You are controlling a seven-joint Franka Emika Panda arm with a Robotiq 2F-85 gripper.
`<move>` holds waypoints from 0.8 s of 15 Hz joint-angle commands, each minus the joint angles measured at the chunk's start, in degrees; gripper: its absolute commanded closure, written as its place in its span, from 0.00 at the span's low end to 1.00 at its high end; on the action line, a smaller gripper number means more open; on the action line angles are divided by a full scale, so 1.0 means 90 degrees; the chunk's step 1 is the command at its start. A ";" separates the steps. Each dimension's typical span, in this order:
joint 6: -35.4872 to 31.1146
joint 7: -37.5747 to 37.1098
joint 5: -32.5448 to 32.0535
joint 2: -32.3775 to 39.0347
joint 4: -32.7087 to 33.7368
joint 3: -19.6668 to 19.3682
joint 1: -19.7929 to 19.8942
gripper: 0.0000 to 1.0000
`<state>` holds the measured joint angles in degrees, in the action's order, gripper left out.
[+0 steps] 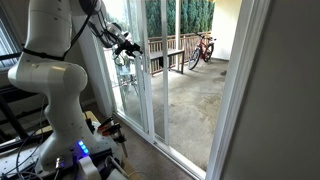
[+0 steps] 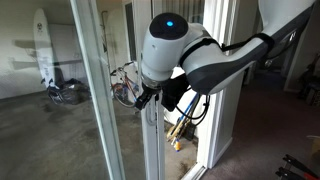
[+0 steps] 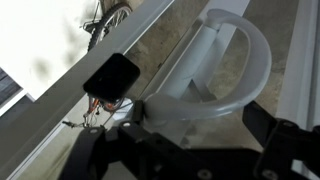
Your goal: Slide open the door
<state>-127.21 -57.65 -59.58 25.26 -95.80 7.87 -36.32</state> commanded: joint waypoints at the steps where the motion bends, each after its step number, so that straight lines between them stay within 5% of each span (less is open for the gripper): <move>1: -0.0481 -0.1445 -0.1480 -0.0772 -0.1230 0.0256 -0.0373 0.00; 5: -0.0304 -0.3182 -0.2570 -0.1107 -0.2060 0.0825 -0.0603 0.00; 12: -0.1391 -0.4567 -0.2156 -0.1622 -0.2936 0.1232 0.0076 0.00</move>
<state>-134.39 -94.85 -79.95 14.40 -117.82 17.77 -39.52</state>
